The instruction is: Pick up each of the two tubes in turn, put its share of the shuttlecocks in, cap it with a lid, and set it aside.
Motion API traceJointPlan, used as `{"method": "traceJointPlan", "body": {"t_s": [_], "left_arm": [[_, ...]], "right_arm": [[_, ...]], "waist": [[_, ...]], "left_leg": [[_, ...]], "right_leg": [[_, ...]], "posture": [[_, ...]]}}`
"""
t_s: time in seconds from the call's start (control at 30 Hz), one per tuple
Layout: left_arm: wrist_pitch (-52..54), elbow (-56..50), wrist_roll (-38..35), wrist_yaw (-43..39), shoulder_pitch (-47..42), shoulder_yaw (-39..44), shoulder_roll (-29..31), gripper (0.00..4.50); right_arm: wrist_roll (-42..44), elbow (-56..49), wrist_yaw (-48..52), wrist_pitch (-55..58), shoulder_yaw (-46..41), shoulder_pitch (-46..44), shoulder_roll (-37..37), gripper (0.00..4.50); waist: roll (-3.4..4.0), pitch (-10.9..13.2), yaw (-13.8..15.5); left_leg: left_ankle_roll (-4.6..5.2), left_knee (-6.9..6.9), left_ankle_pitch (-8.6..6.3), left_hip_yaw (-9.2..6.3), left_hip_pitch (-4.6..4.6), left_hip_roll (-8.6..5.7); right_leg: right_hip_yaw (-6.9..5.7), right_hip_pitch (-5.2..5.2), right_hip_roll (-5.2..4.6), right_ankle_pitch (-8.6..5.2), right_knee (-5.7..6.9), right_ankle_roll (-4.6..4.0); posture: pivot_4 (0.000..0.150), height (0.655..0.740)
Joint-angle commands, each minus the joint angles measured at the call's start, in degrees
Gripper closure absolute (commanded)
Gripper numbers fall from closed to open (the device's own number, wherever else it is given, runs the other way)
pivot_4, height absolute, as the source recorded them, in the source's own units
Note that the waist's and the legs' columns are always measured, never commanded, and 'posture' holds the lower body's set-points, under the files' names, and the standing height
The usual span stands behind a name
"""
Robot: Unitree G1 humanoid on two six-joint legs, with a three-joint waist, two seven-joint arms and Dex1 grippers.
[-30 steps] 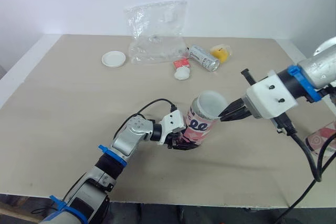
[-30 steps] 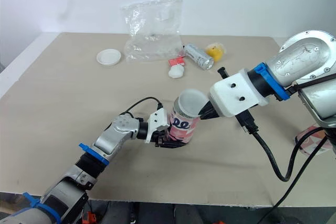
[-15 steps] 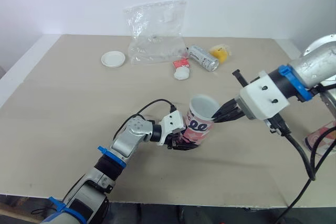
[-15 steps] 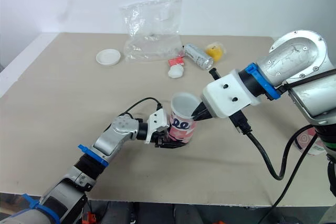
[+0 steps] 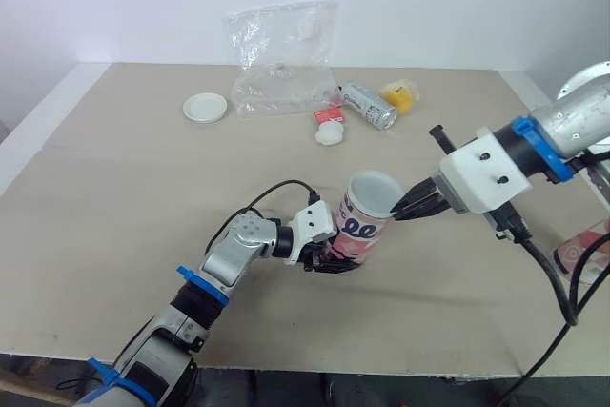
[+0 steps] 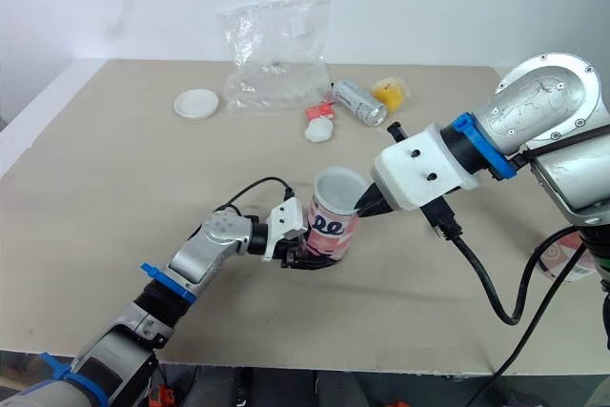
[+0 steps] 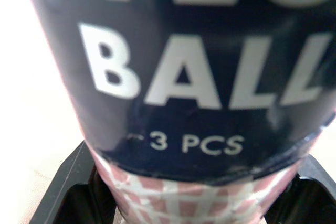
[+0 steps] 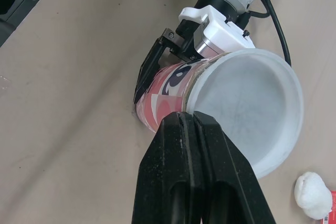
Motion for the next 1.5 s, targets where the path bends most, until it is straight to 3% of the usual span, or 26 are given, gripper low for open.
{"method": "traceJointPlan", "body": {"t_s": [0.03,0.33,0.4,0.47,0.5,0.57,0.73,0.87,1.0,1.13,1.17,1.2,1.5], "left_arm": [[2.1,2.0,2.0,0.6,1.4,-0.5,1.6,1.59],[2.6,1.6,1.9,0.8,1.5,-0.3,1.8,1.59],[2.8,1.5,1.8,0.8,1.5,-0.2,1.9,1.59],[2.9,1.4,1.8,0.8,1.6,-0.2,1.9,1.59],[3.0,1.3,1.7,0.8,1.6,-0.2,2.0,1.59],[3.1,1.3,1.7,0.8,1.6,-0.2,2.0,1.59],[3.0,1.3,1.7,0.7,1.6,-0.1,2.1,1.59],[1.9,1.8,0.9,0.6,2.4,0.7,2.0,1.59],[-0.1,2.7,-1.0,0.4,3.3,2.5,1.3,1.59],[-1.8,3.5,-1.6,0.3,4.0,3.0,1.3,1.59],[-2.1,3.6,-1.6,0.3,4.2,3.1,1.4,1.59],[-2.3,3.6,-1.6,0.2,4.3,3.0,1.5,1.59],[-3.4,3.8,-0.6,0.3,4.2,2.1,1.9,1.59]], "right_arm": [[0.1,-0.2,2.3,-0.4,-0.2,-1.9,-0.6,4.31],[0.6,-0.5,2.3,0.3,0.8,-2.1,-0.2,4.31],[1.2,-0.6,2.3,1.3,1.3,-2.2,-0.7,3.77],[1.2,-0.3,2.3,1.0,1.1,-2.3,-0.3,3.62],[1.3,-0.3,2.3,1.2,1.0,-2.3,-0.3,3.02],[2.1,-0.2,2.3,2.5,0.0,-2.1,0.0,2.65],[9.1,1.3,0.6,13.5,-5.3,-1.9,2.1,2.65],[20.2,5.8,-7.5,29.1,-13.4,-0.2,4.3,2.65],[23.4,4.5,-13.4,35.6,-18.9,4.9,7.4,2.65],[22.5,2.2,-18.7,36.8,-21.2,8.3,11.0,3.70],[21.5,1.5,-19.6,36.4,-21.1,9.0,11.4,4.29],[20.7,1.0,-20.1,36.1,-20.9,9.6,11.8,4.44],[11.5,-0.1,-19.5,30.4,-15.6,9.4,15.6,4.44]], "waist": [[0.00,0.0,0.0],[0.01,0.0,0.0],[0.01,0.0,0.0],[0.01,0.0,0.0],[0.01,0.0,0.0],[0.01,0.0,0.0],[0.01,0.0,0.0],[0.00,0.0,-0.1],[-0.08,-0.1,-0.2],[-0.02,0.0,-0.2],[-0.02,-0.1,-0.2],[-0.02,-0.1,-0.2],[0.01,-0.1,-0.2]], "left_leg": [[0.00,0.00,0.00,0.00,0.00,0.00],[0.00,0.00,0.00,0.00,0.00,0.01],[0.00,0.00,0.00,0.00,0.01,0.02],[0.00,0.00,0.00,-0.01,0.01,0.04],[0.00,0.00,0.00,-0.01,0.01,0.04],[0.00,0.00,0.00,0.02,0.00,0.04],[0.00,-0.01,0.00,0.02,-0.01,0.05],[0.00,-0.01,0.00,-0.01,-0.02,0.08],[0.02,-0.04,-0.01,-0.01,0.01,0.11],[0.03,-0.03,0.00,-0.02,-0.02,0.16],[0.04,-0.03,0.00,-0.02,-0.04,0.15],[0.04,-0.03,0.00,-0.03,-0.04,0.16],[0.04,-0.04,0.00,0.00,-0.04,0.16]], "right_leg": [[0.00,0.00,0.00,0.00,0.00,0.00],[0.00,0.00,0.01,0.00,0.00,0.00],[0.00,-0.01,0.03,0.01,0.01,-0.01],[0.00,-0.01,0.04,0.01,0.01,-0.02],[0.00,-0.01,0.05,0.01,0.01,-0.02],[0.02,-0.04,0.05,0.02,0.02,-0.02],[0.02,-0.05,0.05,0.02,0.02,-0.03],[0.01,-0.03,0.08,0.08,0.04,-0.08],[0.00,-0.01,0.11,0.13,0.03,-0.04],[0.02,-0.14,0.23,0.24,0.13,0.12],[0.02,-0.18,0.24,0.24,0.15,0.12],[0.01,-0.16,0.25,0.23,0.15,0.12],[0.04,-0.19,0.28,0.23,0.14,0.13]], "posture": [[0.150,0.7400],[0.150,0.7400],[0.150,0.7400],[0.150,0.7400],[0.150,0.7400],[0.150,0.7400],[0.150,0.7400],[0.150,0.7400],[0.150,0.7400],[0.150,0.7400],[0.150,0.7400],[0.150,0.7400],[0.150,0.7400]]}}
